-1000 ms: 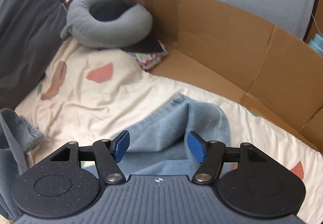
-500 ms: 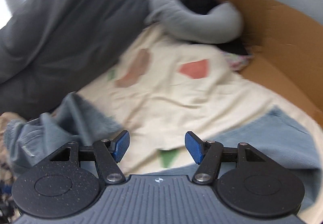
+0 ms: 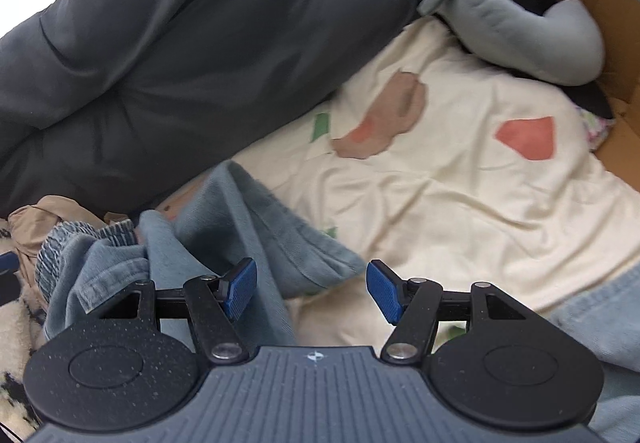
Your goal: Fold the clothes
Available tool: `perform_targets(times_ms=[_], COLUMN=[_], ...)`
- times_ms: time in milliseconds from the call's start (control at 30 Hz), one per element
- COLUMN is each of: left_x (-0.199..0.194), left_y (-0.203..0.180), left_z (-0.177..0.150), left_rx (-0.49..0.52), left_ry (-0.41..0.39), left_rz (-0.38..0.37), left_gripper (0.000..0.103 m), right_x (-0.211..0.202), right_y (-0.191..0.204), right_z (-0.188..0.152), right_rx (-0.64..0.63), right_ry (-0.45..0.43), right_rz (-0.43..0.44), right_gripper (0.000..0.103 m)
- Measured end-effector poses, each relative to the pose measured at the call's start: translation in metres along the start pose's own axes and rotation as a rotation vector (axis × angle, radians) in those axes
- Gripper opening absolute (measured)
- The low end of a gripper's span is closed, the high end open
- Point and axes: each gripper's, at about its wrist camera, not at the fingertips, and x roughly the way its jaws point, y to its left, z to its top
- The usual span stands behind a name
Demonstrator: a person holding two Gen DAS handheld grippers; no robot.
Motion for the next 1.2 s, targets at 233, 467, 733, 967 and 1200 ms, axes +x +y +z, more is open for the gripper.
perform_targets(times_ms=[233,467,733,967,1200], left_x=[0.036,0.065,0.063,0.043,0.019], left_y=[0.025,0.041,0.042,0.05,0.059], left_z=[0.007,-0.003,-0.03,-0.047,-0.051], left_rx=[-0.14,-0.288,-0.284,-0.286,-0.304], left_ry=[0.035,0.144,0.211,0.211,0.193], left_rz=[0.079,0.038,-0.063,-0.099,-0.123], left_gripper=[0.087,0.083,0.029,0.026,0.025], right_x=[0.029,0.05,0.067,0.024,-0.031], right_y=[0.025,0.034,0.038,0.025,0.008], right_z=[0.012,0.013,0.012,0.011,0.009], right_rx=[-0.04,-0.075,-0.109,-0.164,-0.154], right_ry=[0.005,0.059,0.116,0.082,0.039], right_rz=[0.043,0.047,0.05,0.019,-0.013], right_gripper=[0.067,0.065,0.001,0.001,0.001])
